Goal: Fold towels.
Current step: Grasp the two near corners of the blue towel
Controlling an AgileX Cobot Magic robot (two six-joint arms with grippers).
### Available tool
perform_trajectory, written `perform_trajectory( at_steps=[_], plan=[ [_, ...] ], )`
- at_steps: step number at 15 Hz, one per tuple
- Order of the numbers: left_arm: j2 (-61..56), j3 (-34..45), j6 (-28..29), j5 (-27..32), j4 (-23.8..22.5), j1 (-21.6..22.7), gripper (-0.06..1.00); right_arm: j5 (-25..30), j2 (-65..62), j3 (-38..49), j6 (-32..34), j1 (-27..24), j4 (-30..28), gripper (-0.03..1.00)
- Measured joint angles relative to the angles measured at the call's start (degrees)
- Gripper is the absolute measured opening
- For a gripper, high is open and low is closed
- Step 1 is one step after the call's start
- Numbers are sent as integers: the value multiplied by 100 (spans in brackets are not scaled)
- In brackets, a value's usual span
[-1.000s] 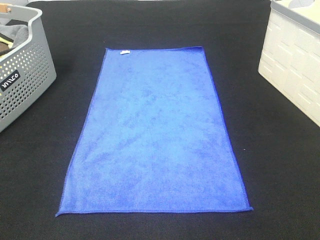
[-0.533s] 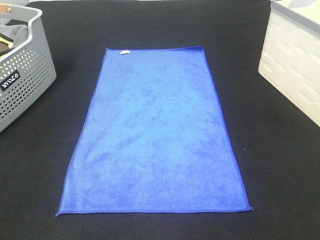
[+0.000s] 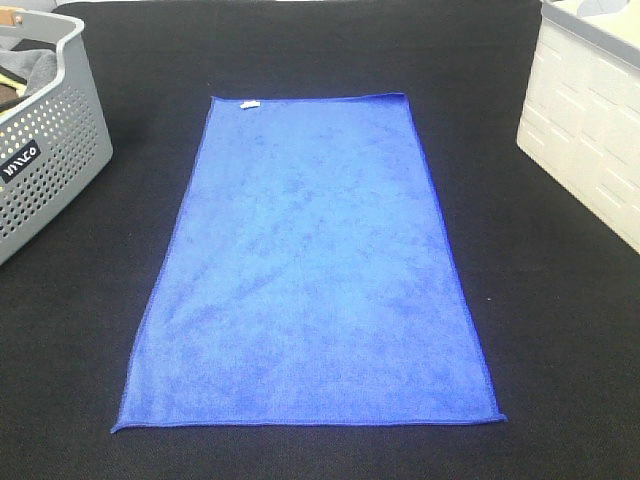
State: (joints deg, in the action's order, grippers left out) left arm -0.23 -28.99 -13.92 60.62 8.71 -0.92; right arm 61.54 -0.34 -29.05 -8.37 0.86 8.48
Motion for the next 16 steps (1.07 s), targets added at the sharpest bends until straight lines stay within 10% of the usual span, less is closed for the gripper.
perform_trajectory(
  at_steps=[16],
  plan=[
    [0, 0, 0, 0, 0, 0, 57, 0, 0, 0, 0, 0, 0, 82]
  ],
)
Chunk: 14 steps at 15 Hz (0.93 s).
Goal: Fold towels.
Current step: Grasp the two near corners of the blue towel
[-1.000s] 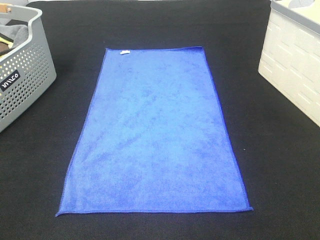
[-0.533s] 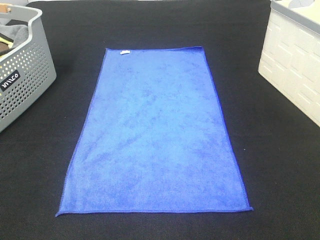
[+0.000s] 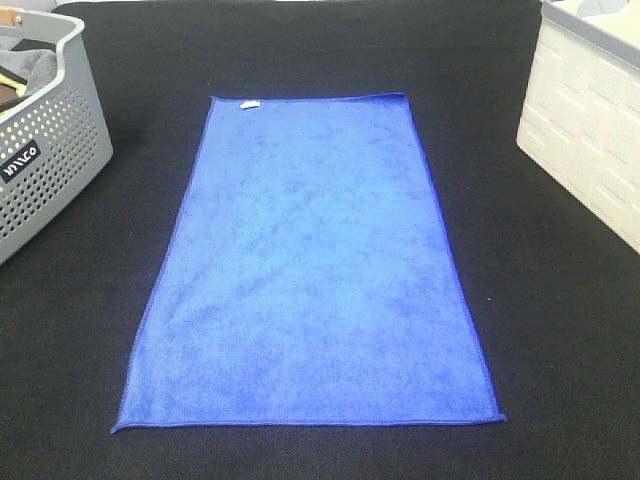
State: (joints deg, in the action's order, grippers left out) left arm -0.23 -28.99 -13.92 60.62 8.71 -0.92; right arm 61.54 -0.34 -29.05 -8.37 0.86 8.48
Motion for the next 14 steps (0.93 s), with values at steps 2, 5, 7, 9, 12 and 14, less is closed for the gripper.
perform_trajectory(
  at_steps=[2, 5, 7, 9, 12, 14],
  plan=[
    [0, 0, 0, 0, 0, 0, 57, 0, 0, 0, 0, 0, 0, 82],
    [0, 0, 0, 0, 0, 0, 57, 0, 0, 0, 0, 0, 0, 82],
    [0, 0, 0, 0, 0, 0, 57, 0, 0, 0, 0, 0, 0, 82],
    [0, 0, 0, 0, 0, 0, 57, 0, 0, 0, 0, 0, 0, 82],
    [0, 0, 0, 0, 0, 0, 57, 0, 0, 0, 0, 0, 0, 82],
    [0, 0, 0, 0, 0, 0, 57, 0, 0, 0, 0, 0, 0, 82]
  ],
)
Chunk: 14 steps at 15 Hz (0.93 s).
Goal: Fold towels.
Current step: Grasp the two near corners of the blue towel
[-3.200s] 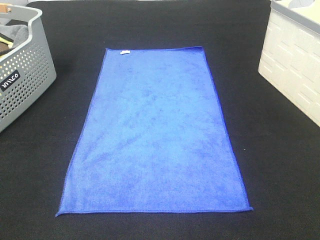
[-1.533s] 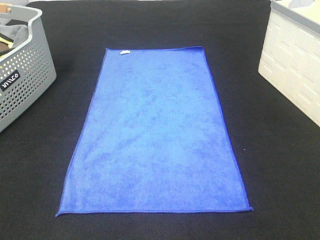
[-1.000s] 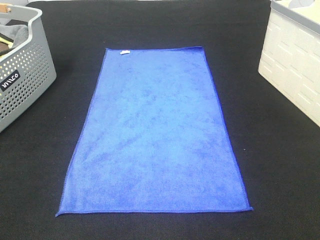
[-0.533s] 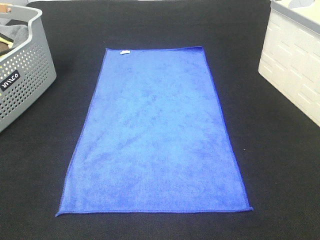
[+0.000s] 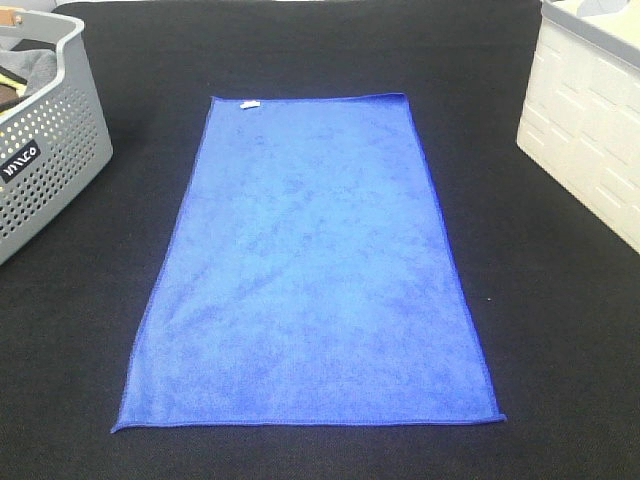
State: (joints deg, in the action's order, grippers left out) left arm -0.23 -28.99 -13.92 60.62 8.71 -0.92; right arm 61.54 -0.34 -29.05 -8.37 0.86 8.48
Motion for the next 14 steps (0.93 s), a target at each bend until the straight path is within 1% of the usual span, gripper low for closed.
perform_trajectory(
  at_steps=[8, 9, 10, 11, 12, 13, 14],
  plan=[
    [0, -11, 0, -63, 29, 0, 57, 0, 0, 0, 17, 0, 23, 82],
    [0, -46, 23, -223, 97, 0, 57, -6, 0, 0, 34, 0, 23, 82],
    [0, -80, 178, -579, 212, 0, 57, -40, 23, 0, 183, 0, 29, 82],
    [0, -80, 487, -968, 327, 0, 57, -143, 143, -6, 401, 0, 29, 82],
    [0, -80, 487, -968, 327, 0, 57, -143, 143, -6, 401, 0, 29, 82],
    [212, -52, 888, -1490, 504, 0, 57, -430, 527, -29, 785, 0, 74, 82],
    [533, 11, 1043, -1748, 705, 0, 57, -630, 819, -34, 1037, 0, 109, 82]
  ],
)
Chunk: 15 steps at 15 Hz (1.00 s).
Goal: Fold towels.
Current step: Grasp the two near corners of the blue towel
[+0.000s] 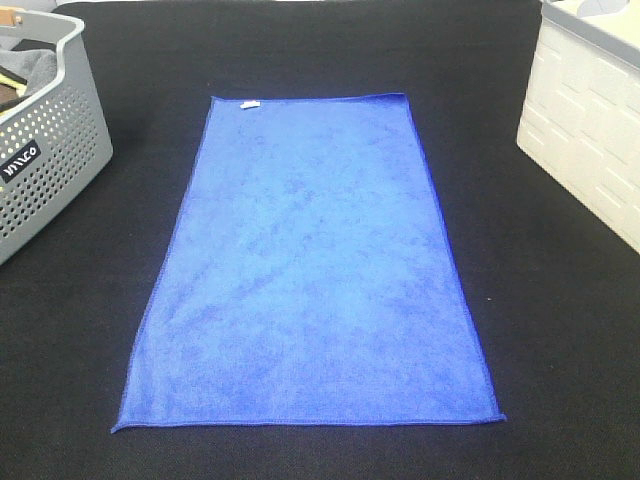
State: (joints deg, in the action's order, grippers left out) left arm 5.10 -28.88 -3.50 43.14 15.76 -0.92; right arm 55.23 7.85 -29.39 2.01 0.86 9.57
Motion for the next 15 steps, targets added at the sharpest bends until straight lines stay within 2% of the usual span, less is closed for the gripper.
perform_trajectory(
  at_steps=[2, 4, 6, 10, 12, 15],
  plan=[
    [859, 80, 74, -246, 533, 0, 57, -183, 756, -6, 321, 0, 195, 82],
    [1977, 92, 6, -292, 1220, 0, 57, -304, 1576, -6, 367, 0, 361, 80],
    [3237, 92, -550, -304, 1793, 0, 57, -453, 2704, -57, 178, 0, 407, 80],
    [5793, 92, -2280, -441, 3128, 0, 57, -825, 4698, -332, -407, 0, 533, 80],
    [6916, 92, -3226, -544, 4028, 0, 57, -1134, 5655, -424, -808, 0, 773, 79],
    [8188, 80, -4950, -699, 5523, 0, 57, -1627, 6835, -430, -1690, 0, 1742, 78]
  ],
)
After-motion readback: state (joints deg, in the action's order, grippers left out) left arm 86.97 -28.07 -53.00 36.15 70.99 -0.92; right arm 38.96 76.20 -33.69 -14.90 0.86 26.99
